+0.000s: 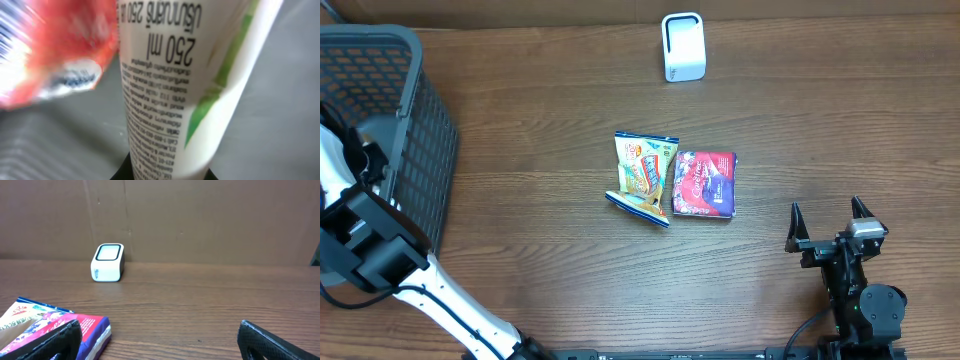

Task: Scan the item barcode
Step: 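Grasp the white tube in the basket with the left gripper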

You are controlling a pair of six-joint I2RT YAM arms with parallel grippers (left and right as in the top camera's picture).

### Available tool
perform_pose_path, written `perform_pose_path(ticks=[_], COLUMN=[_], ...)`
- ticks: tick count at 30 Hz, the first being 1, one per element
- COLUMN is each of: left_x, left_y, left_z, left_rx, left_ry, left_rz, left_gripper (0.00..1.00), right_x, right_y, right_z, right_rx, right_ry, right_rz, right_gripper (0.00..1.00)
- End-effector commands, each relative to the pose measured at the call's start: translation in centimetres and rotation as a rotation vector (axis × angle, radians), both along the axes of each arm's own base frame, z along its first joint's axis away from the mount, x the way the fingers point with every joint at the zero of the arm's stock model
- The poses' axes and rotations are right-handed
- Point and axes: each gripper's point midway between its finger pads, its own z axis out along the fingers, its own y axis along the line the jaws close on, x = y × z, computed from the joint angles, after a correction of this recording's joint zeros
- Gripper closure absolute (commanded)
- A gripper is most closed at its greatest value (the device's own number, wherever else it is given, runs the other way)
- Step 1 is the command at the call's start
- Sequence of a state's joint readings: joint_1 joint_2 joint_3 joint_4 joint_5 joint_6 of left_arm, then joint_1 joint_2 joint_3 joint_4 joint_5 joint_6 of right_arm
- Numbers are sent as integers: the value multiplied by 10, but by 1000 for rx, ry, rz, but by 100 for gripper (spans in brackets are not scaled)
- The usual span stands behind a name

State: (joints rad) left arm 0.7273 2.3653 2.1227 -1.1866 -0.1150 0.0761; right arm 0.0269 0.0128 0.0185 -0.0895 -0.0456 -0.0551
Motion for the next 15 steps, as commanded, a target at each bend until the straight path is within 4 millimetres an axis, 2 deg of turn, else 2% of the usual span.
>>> perform_pose_path(ticks=[1, 2, 6, 15], left_x=[46, 60, 76, 65], left_y=[-9, -20, -38, -53], left_z=[67, 94, 148, 249], left_rx=[-78, -127, -189, -110], left_ry=[-276, -372, -525, -701], left_rz=[11, -18, -26, -4], left_gripper=[96, 96, 96, 96], right_x=[0, 0, 0, 0], right_y=[0, 0, 0, 0], right_z=[-1, -1, -1, -1], right_rx=[6, 6, 6, 6], right_ry=[-6, -6, -6, -6], right_rz=[1, 1, 1, 1], right_gripper=[0, 0, 0, 0])
